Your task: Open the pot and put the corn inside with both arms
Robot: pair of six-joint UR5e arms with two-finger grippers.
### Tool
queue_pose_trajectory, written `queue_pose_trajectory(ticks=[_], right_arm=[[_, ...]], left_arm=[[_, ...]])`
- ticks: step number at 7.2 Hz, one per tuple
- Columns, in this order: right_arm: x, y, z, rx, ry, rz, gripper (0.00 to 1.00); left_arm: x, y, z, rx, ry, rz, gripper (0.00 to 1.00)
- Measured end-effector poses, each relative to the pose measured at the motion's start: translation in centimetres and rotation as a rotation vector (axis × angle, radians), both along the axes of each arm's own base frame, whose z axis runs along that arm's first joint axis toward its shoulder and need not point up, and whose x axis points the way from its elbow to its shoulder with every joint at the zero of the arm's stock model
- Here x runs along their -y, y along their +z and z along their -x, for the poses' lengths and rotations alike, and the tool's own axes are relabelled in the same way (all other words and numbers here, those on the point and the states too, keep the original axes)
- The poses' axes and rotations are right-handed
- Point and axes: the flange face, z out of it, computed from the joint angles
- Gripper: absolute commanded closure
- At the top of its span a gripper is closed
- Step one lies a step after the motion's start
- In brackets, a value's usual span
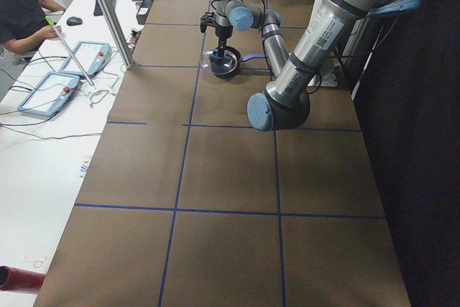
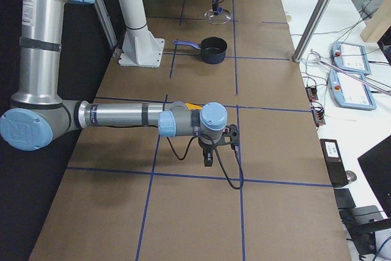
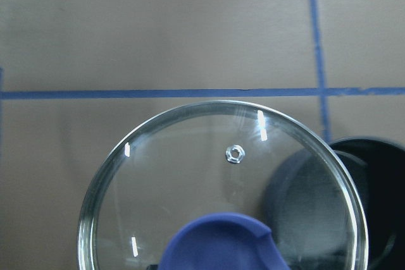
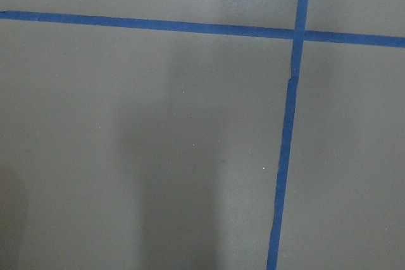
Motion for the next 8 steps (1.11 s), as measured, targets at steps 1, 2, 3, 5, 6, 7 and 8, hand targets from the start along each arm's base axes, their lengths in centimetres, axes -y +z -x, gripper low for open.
queue_pose_trajectory(ticks=[1, 2, 3, 5, 6, 7, 8], right_arm=[[0.0, -0.1, 0.5, 0.005, -0.011, 0.000, 0.00], [0.0, -0.1, 0.8, 0.008, -0.019, 0.000, 0.00], [0.0, -0.1, 1.1, 0.010, -0.025, 0.001, 0.00], [0.1, -0.2, 1.8, 0.011, -0.040, -0.001, 0.00], [0.2, -0.3, 2.3, 0.011, -0.052, -0.003, 0.00], [0.4, -0.5, 3.2, 0.009, -0.066, -0.002, 0.00], [0.8, -1.1, 4.6, 0.008, -0.068, 0.006, 0.00]], left_arm=[[-0.4, 3.6, 0.4, 0.018, 0.013, 0.017, 0.96], [-0.6, 6.5, 0.0, 0.025, 0.033, 0.055, 0.95], [-0.5, 8.5, -0.9, 0.028, 0.053, 0.094, 0.94], [0.0, 10.8, -2.2, 0.032, 0.069, 0.122, 0.54], [0.1, 11.3, -2.5, 0.026, 0.073, 0.119, 0.45], [0.2, 11.7, -2.7, 0.025, 0.075, 0.119, 0.45], [0.2, 11.9, -2.7, 0.025, 0.076, 0.119, 0.37]])
